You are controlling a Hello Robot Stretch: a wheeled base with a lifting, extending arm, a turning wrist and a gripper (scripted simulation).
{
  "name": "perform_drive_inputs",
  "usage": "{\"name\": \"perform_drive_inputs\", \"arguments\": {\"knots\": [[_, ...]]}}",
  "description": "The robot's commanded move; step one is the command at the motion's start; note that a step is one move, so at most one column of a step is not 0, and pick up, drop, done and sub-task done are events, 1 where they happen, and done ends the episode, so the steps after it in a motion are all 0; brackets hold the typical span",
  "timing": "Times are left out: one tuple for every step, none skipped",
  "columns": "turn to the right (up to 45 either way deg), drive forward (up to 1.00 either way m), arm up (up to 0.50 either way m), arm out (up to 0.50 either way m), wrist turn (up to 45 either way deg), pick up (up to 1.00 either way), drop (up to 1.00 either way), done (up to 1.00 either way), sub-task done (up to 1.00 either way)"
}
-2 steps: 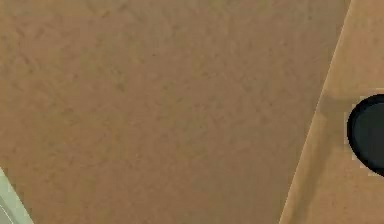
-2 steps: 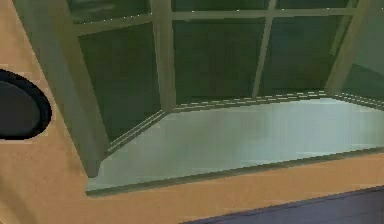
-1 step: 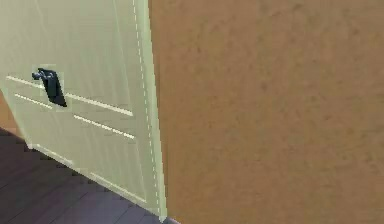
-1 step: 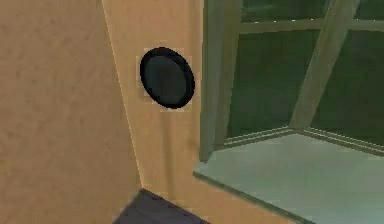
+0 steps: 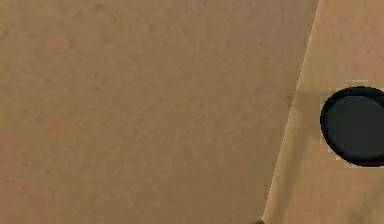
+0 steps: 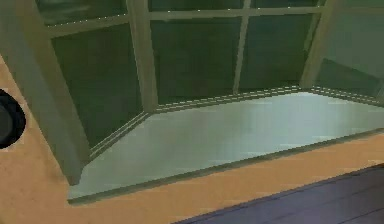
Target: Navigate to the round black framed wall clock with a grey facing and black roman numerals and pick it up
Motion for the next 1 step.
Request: {"name": "perform_drive_inputs", "arguments": {"knots": [[33.0,0.0,0.0,0.0,0.0,0.0,0.0,0.0,0.0]]}}
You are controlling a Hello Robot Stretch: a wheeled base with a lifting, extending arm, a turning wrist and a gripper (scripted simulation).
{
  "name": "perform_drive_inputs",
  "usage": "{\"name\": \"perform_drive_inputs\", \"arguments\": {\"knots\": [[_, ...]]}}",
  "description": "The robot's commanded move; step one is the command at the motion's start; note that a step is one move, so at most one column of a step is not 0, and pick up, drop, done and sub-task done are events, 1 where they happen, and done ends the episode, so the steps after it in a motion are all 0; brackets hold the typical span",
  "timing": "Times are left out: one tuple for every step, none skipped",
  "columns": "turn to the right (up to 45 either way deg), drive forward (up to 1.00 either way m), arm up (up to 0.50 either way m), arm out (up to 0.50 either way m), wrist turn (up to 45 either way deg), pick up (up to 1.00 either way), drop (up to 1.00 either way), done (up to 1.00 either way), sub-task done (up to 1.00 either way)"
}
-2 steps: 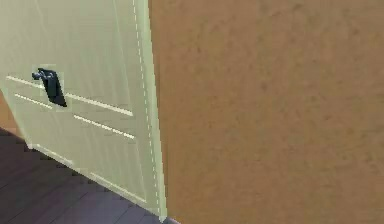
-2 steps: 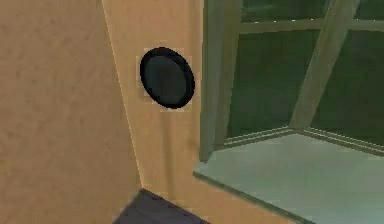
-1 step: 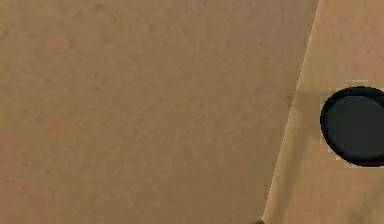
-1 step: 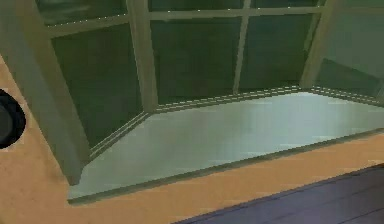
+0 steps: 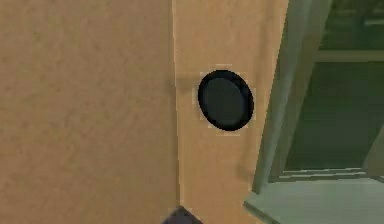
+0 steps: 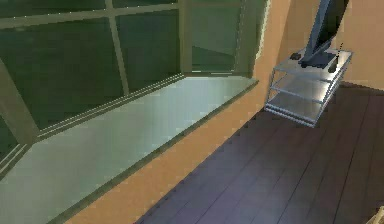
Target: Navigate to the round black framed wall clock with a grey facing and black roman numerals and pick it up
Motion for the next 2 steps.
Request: {"name": "perform_drive_inputs", "arguments": {"knots": [[0.0,0.3,0.0,0.0,0.0,0.0,0.0,0.0,0.0],[-45.0,0.0,0.0,0.0,0.0,0.0,0.0,0.0,0.0]]}}
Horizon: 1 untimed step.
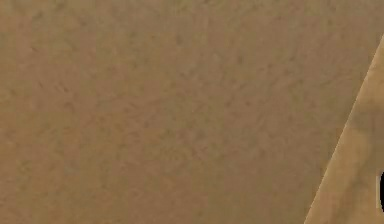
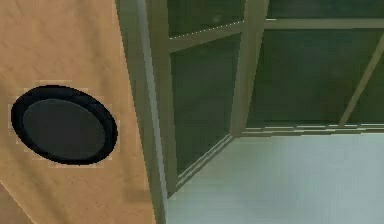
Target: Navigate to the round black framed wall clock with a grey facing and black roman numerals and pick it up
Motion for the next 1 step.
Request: {"name": "perform_drive_inputs", "arguments": {"knots": [[-27.0,0.0,0.0,0.0,0.0,0.0,0.0,0.0,0.0]]}}
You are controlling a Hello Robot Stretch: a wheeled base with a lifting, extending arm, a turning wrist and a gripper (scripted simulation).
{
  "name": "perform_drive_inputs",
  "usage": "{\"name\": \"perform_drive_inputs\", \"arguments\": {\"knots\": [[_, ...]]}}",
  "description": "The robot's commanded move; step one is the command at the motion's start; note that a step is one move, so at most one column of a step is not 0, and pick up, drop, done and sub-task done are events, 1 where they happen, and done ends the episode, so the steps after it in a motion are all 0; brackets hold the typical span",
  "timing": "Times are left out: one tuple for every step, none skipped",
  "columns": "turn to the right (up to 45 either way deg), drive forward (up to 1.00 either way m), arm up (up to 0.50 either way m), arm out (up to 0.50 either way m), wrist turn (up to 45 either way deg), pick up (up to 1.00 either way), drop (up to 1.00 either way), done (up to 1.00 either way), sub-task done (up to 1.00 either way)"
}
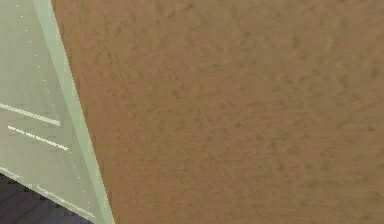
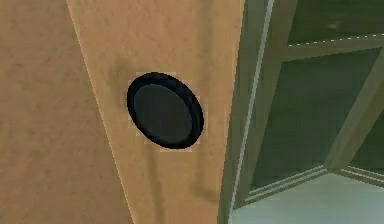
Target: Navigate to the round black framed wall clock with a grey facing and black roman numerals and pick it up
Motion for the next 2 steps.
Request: {"name": "perform_drive_inputs", "arguments": {"knots": [[0.0,0.0,0.5,0.0,0.0,0.0,0.0,0.0,0.0],[0.0,0.0,0.38,0.0,0.0,0.0,0.0,0.0,0.0]]}}
